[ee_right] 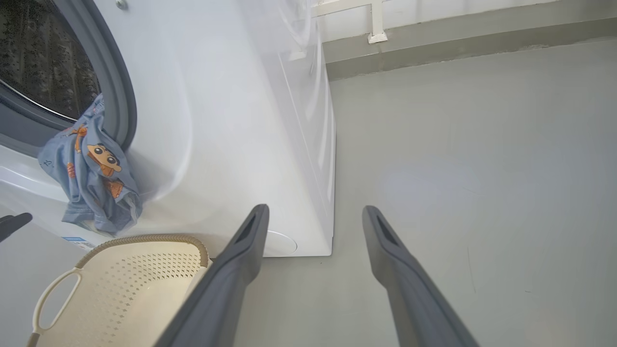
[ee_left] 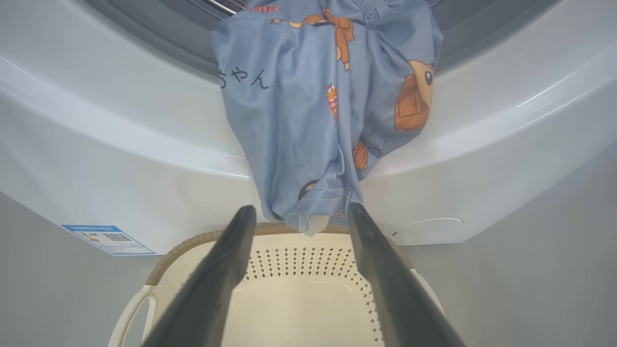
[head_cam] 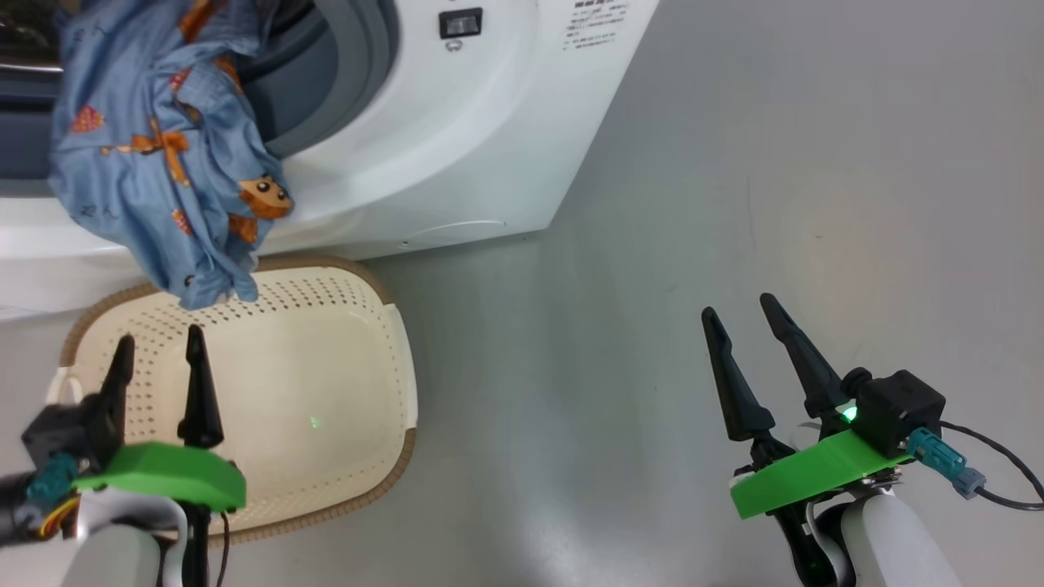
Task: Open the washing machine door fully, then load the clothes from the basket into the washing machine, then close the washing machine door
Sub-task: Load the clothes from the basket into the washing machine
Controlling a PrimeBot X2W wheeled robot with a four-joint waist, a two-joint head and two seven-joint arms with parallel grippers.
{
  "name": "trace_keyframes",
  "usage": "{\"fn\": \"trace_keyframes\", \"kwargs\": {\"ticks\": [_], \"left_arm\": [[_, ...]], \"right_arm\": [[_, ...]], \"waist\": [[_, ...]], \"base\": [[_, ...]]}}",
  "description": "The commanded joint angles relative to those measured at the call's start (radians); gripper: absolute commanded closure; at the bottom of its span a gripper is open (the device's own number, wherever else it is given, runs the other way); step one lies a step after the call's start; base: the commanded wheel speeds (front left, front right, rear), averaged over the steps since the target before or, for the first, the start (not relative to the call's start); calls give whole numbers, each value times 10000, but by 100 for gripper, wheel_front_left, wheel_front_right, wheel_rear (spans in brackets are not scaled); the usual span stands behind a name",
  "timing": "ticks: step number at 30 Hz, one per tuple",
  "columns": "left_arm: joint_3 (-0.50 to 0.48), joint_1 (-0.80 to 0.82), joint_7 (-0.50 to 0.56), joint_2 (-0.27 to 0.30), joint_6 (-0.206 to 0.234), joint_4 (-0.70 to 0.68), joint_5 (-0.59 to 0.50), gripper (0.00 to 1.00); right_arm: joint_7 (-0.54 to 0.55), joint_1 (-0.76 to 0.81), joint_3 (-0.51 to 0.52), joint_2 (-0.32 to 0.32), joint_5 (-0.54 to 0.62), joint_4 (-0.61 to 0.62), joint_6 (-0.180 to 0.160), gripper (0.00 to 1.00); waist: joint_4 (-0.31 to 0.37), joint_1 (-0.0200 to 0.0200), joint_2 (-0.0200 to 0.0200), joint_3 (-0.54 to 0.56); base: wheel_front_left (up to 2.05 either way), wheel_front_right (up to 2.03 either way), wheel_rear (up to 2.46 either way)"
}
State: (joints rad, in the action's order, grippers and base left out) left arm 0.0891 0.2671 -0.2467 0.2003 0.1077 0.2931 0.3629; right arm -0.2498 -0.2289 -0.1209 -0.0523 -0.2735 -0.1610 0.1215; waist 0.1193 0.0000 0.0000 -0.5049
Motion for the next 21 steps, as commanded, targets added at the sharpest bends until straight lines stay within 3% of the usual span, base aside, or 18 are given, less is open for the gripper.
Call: {"fn": "trace_keyframes", "kwargs": {"ticks": [1,8,21], "left_arm": [[-297,201,-84,270,-45,-42,57,0],[-122,1262,-118,153,-434,1138,135,0],[-51,2774,-146,302,-679,2372,-119,0]], "right_arm": [[-120,-76,-284,20,189,198,92,0],[-120,-81,-228,20,291,282,92,0],[-120,-218,-296,20,150,372,92,0]], "waist": [[57,0,0,-76],[192,0,0,-421],[553,0,0,-1146]], "base": [[0,0,0],[0,0,0],[0,0,0]]}}
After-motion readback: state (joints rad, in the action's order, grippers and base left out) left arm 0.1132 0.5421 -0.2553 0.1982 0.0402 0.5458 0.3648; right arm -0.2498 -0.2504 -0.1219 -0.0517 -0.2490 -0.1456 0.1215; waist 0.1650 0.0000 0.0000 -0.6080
